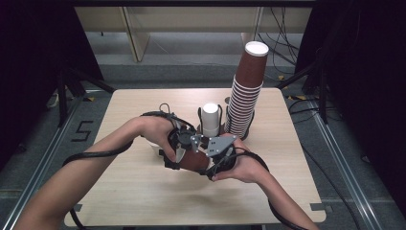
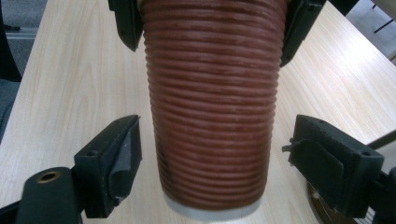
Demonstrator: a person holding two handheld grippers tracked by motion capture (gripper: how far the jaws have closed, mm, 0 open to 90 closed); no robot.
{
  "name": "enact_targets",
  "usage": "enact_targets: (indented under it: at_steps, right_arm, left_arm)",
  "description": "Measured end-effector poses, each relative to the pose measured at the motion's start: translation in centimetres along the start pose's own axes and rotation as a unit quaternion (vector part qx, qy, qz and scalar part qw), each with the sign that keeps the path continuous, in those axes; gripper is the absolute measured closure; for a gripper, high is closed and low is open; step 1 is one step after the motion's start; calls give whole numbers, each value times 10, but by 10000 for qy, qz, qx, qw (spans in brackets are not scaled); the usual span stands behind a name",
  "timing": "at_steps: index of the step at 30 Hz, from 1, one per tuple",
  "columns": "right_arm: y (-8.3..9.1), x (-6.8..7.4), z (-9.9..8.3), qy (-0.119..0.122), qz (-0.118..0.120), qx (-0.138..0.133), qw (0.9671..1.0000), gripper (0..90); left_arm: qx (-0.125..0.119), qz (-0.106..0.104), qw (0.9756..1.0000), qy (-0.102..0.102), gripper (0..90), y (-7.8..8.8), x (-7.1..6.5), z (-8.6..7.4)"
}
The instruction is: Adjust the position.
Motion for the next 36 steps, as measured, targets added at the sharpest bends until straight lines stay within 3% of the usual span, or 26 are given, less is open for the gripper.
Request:
enact_targets:
  at_steps: [15, 16, 17, 22, 24, 31, 36]
  right_arm:
    - [-10, 3, 2, 10, 58, -21, 10000, 178]
    - [-11, 3, 2, 9, 64, -15, 10000, 178]
    - [-11, 3, 2, 59, 60, -13, 10000, 179]
    - [-13, 2, 2, 103, 30, 22, 9999, 180]
    - [-14, 3, 2, 71, 73, 29, 9999, 181]
    - [-18, 3, 1, 82, 66, 51, 9999, 183]
    - [-19, 2, 0, 102, 41, 48, 9999, 187]
  left_arm:
    - [-21, -13, 10000, -41, 106, 2, 0, 1]
    - [57, 2, 9999, -140, 105, 3, 1, 1]
    - [-17, -30, 10000, -60, 106, 2, -1, 1]
    - [-21, -41, 10000, -58, 106, 2, -1, 1]
    - [55, -18, 9999, -159, 106, 2, 1, 1]
    - [-77, -53, 9999, -90, 106, 2, -1, 2]
    - [-42, -25, 9998, -203, 106, 4, 0, 3]
Point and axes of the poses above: each handheld gripper's, and its own axes: y roughly backward along the jaws, z roughly out of its top, x roughly to its left, the point moved 4 cm from there along -y, roughly forward along the jaws, and after that the axes turned 6 degrees about x, right-handed, at the moved point
